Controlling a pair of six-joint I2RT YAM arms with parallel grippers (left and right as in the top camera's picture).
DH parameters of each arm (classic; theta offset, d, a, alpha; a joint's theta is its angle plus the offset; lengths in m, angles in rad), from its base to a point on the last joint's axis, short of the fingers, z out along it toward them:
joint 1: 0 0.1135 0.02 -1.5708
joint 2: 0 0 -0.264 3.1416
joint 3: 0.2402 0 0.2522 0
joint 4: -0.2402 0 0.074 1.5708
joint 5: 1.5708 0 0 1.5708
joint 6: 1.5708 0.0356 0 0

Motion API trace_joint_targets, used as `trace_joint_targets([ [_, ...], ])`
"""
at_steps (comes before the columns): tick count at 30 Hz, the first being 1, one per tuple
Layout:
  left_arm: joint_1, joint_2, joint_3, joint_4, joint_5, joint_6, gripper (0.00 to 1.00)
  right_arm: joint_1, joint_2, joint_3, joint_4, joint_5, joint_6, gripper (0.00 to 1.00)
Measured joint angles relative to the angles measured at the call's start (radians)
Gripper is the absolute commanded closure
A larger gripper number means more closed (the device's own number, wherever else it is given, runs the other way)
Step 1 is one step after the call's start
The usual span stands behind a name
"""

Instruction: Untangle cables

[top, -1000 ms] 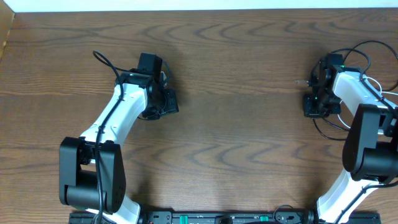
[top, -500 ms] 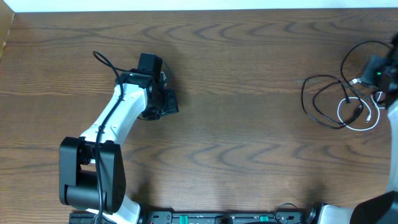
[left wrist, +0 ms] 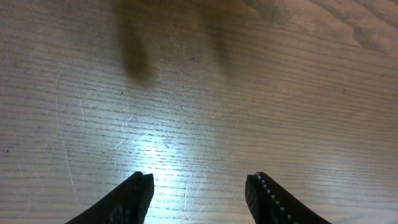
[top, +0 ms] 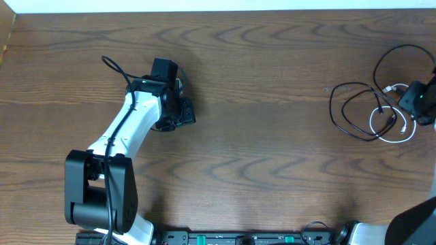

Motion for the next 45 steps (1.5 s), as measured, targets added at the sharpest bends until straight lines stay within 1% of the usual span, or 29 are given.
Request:
trace_joint_targets([
  [3, 0.0, 0.0, 0.0, 0.0, 0.0, 0.0, 0.47, 0.0, 0.025, -0.066, 0.027, -0.006, 0.023, 0.66],
  [5, 0.0, 0.0, 0.0, 0.0, 0.0, 0.0, 0.47, 0.0, 0.078, -0.134, 0.075, -0.008, 0.06, 0.64],
  [12, 0.0, 0.0, 0.0, -0.003, 0.0, 0.0, 0.47, 0.0, 0.2, -0.206, 0.2, -0.011, 0.099, 0.6],
  [16, 0.0, 0.0, 0.0, -0.003, 0.0, 0.0, 0.47, 0.0, 0.26, -0.206, 0.252, -0.01, 0.112, 0.6],
  [22, 0.0, 0.0, 0.0, -0.006, 0.0, 0.0, 0.47, 0.0, 0.319, -0.206, 0.284, 0.006, 0.141, 0.62],
  [25, 0.0, 0.0, 0.0, -0.007, 0.0, 0.0, 0.47, 0.0, 0.322, -0.206, 0.299, 0.02, 0.152, 0.62],
  [27, 0.0, 0.0, 0.0, -0.007, 0.0, 0.0, 0.47, 0.0, 0.322, -0.206, 0.308, 0.023, 0.157, 0.65],
  [36, 0.0, 0.0, 0.0, -0.007, 0.0, 0.0, 0.47, 0.0, 0.319, -0.232, 0.336, 0.025, 0.188, 0.66],
  [38, 0.0, 0.0, 0.0, -0.007, 0.0, 0.0, 0.47, 0.0, 0.312, -0.244, 0.353, 0.024, 0.193, 0.69],
  [39, 0.0, 0.0, 0.0, -0.007, 0.0, 0.0, 0.47, 0.0, 0.309, -0.248, 0.357, 0.023, 0.197, 0.74],
  [41, 0.0, 0.0, 0.0, -0.007, 0.0, 0.0, 0.47, 0.0, 0.308, -0.251, 0.362, 0.022, 0.197, 0.92],
  [42, 0.0, 0.0, 0.0, -0.007, 0.0, 0.0, 0.47, 0.0, 0.308, -0.251, 0.364, 0.025, 0.205, 0.98],
  [45, 0.0, 0.0, 0.0, -0.007, 0.0, 0.0, 0.47, 0.0, 0.308, -0.251, 0.364, 0.024, 0.208, 0.99],
])
